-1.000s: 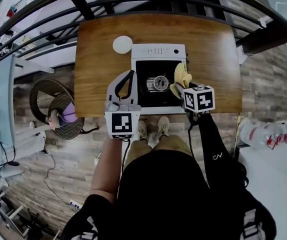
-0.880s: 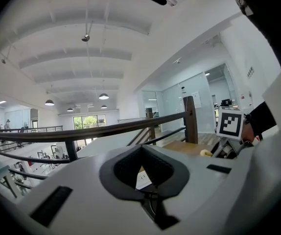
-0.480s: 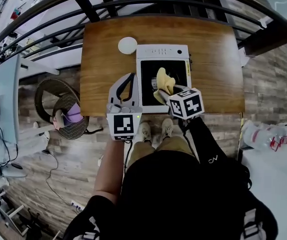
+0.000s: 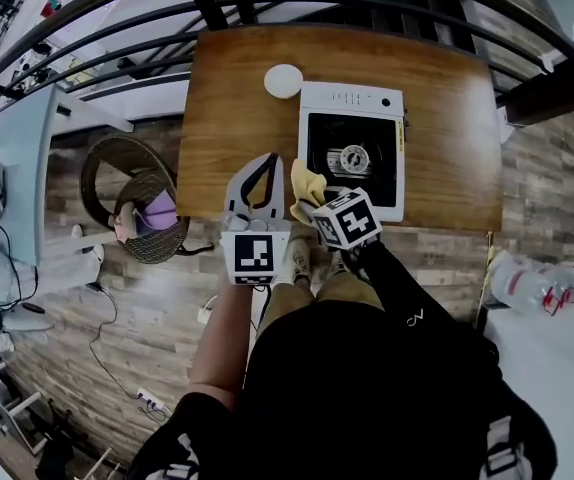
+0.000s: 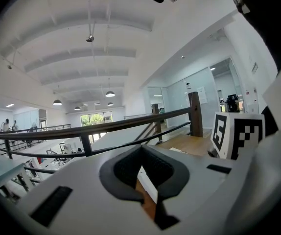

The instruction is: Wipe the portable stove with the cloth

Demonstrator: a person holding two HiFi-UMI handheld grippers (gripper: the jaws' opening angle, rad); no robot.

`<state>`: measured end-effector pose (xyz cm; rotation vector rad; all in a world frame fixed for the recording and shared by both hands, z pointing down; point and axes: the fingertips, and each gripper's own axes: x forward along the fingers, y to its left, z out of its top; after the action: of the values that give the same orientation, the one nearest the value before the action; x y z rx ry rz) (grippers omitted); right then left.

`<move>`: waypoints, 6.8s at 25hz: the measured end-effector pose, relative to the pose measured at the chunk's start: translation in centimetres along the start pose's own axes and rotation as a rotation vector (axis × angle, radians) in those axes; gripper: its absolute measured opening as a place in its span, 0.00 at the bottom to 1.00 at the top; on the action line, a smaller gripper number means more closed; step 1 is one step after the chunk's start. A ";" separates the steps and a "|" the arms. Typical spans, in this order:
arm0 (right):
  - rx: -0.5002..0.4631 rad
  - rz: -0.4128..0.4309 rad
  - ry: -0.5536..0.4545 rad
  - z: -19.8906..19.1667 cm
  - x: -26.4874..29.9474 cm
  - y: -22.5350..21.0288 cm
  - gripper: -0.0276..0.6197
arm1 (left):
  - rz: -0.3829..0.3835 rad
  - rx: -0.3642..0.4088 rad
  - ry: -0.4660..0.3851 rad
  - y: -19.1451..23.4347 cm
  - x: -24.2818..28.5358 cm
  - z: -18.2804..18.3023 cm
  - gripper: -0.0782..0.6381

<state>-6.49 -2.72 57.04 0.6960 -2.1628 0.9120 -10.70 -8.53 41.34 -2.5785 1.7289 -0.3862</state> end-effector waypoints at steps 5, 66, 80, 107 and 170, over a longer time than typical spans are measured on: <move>0.096 -0.117 -0.034 -1.8 -3.2 -4.7 0.23 | -0.097 -0.009 -0.020 -2.4 2.0 0.0 0.12; 0.173 -0.073 -0.036 -15.0 -15.8 -19.7 0.23 | -0.262 0.028 0.032 -21.1 12.2 1.6 0.12; 0.078 -0.213 -0.115 1.7 -10.4 -32.9 0.23 | -0.012 0.007 -0.007 -14.7 14.8 5.4 0.12; -0.066 0.026 0.173 -16.4 -11.1 -19.4 0.23 | 0.013 -0.017 0.085 -15.7 7.3 -0.5 0.12; 0.108 -0.224 -0.130 3.3 1.1 0.0 0.23 | -0.305 0.023 -0.026 4.9 5.6 -2.3 0.12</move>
<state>-8.48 -5.46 56.16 1.0543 -2.1049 0.8896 -13.68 -15.25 43.96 -2.8193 1.3135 -0.3715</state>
